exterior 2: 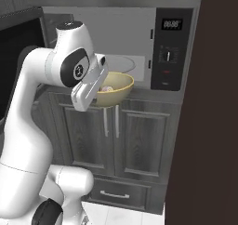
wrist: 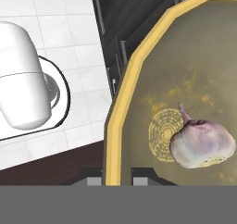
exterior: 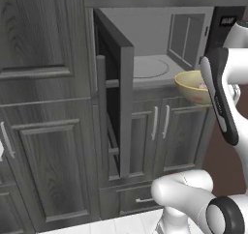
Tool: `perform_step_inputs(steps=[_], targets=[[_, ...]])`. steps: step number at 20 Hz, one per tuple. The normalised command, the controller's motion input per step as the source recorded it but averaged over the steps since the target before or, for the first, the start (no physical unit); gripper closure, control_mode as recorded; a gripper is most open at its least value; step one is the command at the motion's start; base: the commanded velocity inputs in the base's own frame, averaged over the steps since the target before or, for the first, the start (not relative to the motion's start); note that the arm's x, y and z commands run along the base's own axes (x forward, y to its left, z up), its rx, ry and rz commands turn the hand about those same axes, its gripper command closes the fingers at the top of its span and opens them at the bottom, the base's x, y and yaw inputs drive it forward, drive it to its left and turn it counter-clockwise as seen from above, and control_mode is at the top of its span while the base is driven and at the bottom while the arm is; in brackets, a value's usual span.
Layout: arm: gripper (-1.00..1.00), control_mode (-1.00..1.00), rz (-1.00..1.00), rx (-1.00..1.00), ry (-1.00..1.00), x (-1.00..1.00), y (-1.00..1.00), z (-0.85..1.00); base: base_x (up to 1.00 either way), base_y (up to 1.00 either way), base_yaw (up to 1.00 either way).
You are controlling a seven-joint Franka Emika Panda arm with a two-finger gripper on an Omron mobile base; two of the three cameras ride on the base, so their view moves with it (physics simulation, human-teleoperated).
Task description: Pick the garlic from the sink and place it in the bowl. Then pick the bowl and place it in the microwave. Then close the microwave door and press the start button.
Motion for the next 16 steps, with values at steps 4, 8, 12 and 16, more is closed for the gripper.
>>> perform_step_inputs(steps=[4, 8, 12, 16], targets=[[1.00, 1.00, 0.00, 0.00, 0.00, 0.00, 0.00, 0.00, 0.00, 0.00, 0.02], [1.00, 1.00, 0.00, 0.00, 0.00, 0.00, 0.00, 0.00, 0.00, 0.00, 0.00], [1.00, -1.00, 0.03, 0.00, 0.00, -0.01, 0.16, 0.00, -0.03, 0.04, 0.00], [1.00, -1.00, 0.15, -0.01, -0.06, 0.12, 0.63, 0.04, 0.00, 0.00, 0.00]])
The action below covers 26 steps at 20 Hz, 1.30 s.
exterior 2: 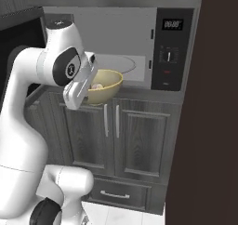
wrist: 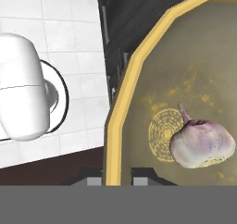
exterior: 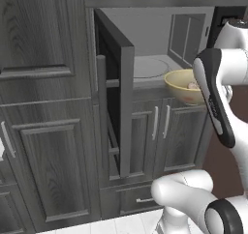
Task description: Pick the garlic from the sink and place it in the bowl. Then pick the bowl and place it in the microwave. Then close the microwave door and press the start button.
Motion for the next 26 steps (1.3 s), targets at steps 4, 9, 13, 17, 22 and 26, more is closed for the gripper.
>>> perform_step_inputs(steps=[4, 9, 13, 17, 22, 26], targets=[[1.00, -1.00, 0.20, 0.00, -0.05, 0.57, 0.77, 0.18, 0.00, 0.00, 0.00], [1.00, -1.00, 0.11, 0.00, -0.01, 0.93, 0.35, 0.20, 0.00, 0.00, 0.00], [1.00, -1.00, 0.05, 0.00, 0.00, 0.94, 0.01, 0.15, 0.00, 0.00, 0.00], [1.00, -1.00, 0.12, 0.00, -0.06, 0.79, 0.00, -0.04, 0.00, 0.00, 0.00], [1.00, -1.00, 0.12, 0.00, -0.23, 0.62, -0.01, -0.15, 0.00, 0.00, 0.00], [1.00, -1.00, 0.09, 0.00, -0.21, 0.56, -0.02, -0.23, 0.00, 0.00, 0.00]])
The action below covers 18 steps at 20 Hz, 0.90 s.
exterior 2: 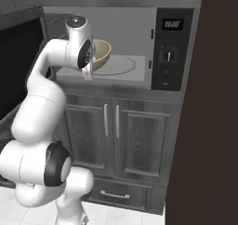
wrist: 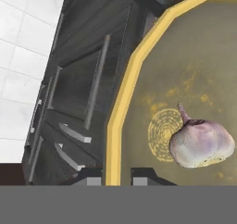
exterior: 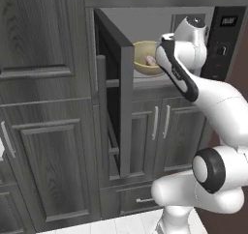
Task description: Pick the garlic from the sink and place it in the bowl. Then pick the bowl and place it in the microwave. Then close the microwave door and press the start button.
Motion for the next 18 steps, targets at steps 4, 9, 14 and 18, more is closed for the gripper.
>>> perform_step_inputs(steps=[4, 9, 14, 18], targets=[[1.00, -1.00, 0.02, 0.00, -0.06, 0.66, -0.01, -0.03, 0.00, 0.00, 0.00], [1.00, -1.00, 0.00, 0.00, 0.00, 0.76, 0.00, -0.04, 0.00, 0.00, 0.00], [1.00, -1.00, 0.00, 0.00, 0.00, 0.50, -0.01, -0.10, 0.00, 0.00, 0.00], [1.00, -1.00, 0.00, 0.00, 0.00, 0.49, -0.02, -0.19, 0.00, 0.00, 0.00]])
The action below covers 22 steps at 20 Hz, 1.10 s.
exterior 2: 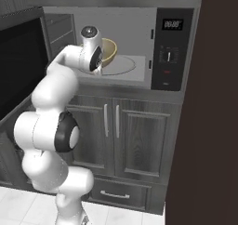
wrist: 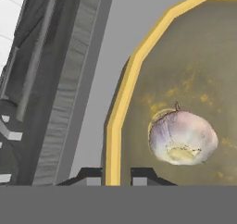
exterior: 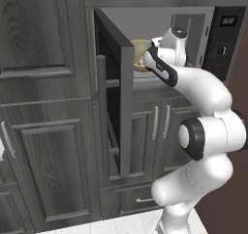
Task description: Pick the garlic from the sink and place it in the bowl. Then pick the bowl and place it in the microwave. Then close the microwave door and press the start button.
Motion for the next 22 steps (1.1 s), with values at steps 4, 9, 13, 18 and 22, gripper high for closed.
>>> perform_step_inputs(steps=[4, 9, 13, 18, 22], targets=[[1.00, -1.00, 0.00, 0.00, -0.01, 0.50, -0.03, -0.32, 0.00, 0.00, 0.00], [1.00, -1.00, 0.00, 0.00, 0.00, 0.34, -0.12, -0.21, 0.00, 0.00, 0.00], [-1.00, -1.00, 0.00, 0.00, 0.00, 0.12, -0.12, -0.05, 0.00, 0.00, 0.00], [-1.00, -1.00, 0.00, 0.02, 0.00, -0.14, -0.05, 0.00, 0.00, 0.00, 0.00], [-1.00, -1.00, 0.00, 0.01, -0.03, -0.36, -0.01, 0.00, 0.00, 0.00, 0.00]])
